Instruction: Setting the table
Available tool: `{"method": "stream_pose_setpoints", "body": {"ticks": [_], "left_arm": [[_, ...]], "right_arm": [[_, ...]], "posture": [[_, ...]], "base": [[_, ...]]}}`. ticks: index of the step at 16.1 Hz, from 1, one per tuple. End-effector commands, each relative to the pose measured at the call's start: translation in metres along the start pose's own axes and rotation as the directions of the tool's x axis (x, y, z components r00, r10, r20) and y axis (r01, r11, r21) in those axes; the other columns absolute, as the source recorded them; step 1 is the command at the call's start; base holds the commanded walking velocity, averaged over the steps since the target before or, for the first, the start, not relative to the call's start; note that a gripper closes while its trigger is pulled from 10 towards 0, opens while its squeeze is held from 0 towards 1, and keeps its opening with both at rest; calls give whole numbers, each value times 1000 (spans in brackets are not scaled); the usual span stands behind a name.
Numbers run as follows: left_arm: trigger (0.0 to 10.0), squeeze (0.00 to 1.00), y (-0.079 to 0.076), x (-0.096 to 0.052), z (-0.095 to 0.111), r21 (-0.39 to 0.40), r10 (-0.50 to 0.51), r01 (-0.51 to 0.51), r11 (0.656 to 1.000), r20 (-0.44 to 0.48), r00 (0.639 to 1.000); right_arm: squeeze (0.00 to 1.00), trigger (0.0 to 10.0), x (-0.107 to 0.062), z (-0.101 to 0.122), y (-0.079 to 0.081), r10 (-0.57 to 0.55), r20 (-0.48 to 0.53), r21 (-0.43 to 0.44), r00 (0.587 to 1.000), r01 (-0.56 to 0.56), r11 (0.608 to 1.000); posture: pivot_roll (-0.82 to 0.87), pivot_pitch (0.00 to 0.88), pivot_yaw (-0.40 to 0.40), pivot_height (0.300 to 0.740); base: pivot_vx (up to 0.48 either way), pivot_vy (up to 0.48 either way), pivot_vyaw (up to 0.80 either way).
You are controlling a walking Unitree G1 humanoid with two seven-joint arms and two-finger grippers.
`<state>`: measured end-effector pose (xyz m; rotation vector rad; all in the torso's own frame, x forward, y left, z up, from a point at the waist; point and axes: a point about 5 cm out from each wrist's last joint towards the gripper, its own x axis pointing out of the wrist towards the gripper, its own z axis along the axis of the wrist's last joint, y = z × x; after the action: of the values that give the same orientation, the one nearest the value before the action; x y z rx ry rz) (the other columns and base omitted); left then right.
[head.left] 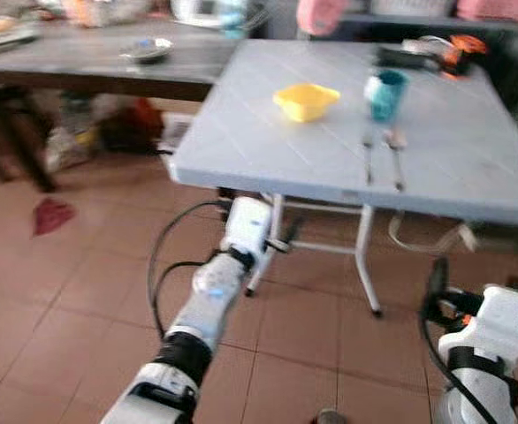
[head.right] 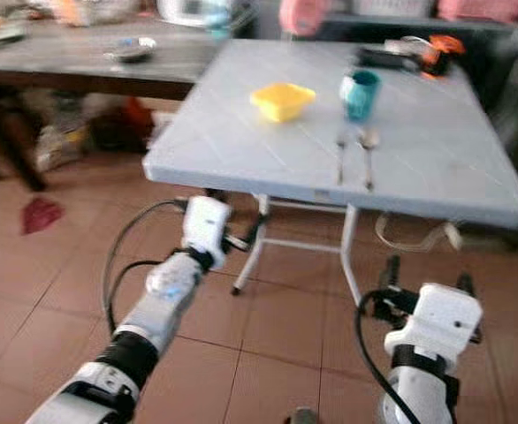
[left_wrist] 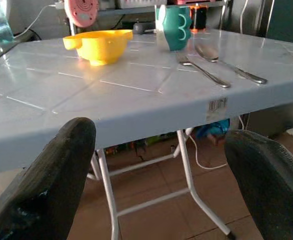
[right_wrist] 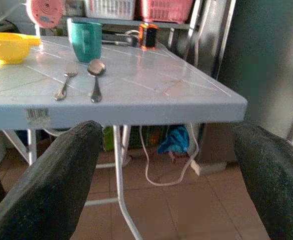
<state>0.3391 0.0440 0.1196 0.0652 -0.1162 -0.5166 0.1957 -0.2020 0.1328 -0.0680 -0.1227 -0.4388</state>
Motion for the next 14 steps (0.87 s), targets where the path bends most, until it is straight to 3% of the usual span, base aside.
{"method": "stream_pose_setpoints", "body": {"ticks": [1,3,5,8,10,14], "left_arm": [[10000,0,-9,3,5,28,-28,27,999,28,999],[10000,0,-13,3,11,-7,-78,78,997,72,994],[10000,0,-3,3,15,-16,-56,57,998,73,996],[10000,0,26,-4,16,50,90,-94,994,67,994],[10000,0,54,-21,2,135,233,-233,963,23,972],[10000,0,71,-53,-8,218,324,-323,921,32,946]], "right_arm": [[0,10000,2,3,-4,-8,10,-8,1000,8,1000],[0,10000,2,3,-5,-4,13,-18,1000,4,1000],[0,10000,2,9,0,62,46,-56,997,-59,997],[0,10000,6,17,3,103,79,-79,992,-97,992],[0,10000,9,13,5,117,64,-69,991,-112,991],[0,10000,14,4,21,218,30,-51,976,-216,975]], "posture": [[-156,107,61,714],[-156,107,61,714],[-154,105,59,714],[-138,95,47,714],[-110,86,27,714],[-28,83,-31,714]], "base": [[0,0,0],[0,0,0],[0,0,0],[0,0,0],[0,0,0],[0,0,0]]}}
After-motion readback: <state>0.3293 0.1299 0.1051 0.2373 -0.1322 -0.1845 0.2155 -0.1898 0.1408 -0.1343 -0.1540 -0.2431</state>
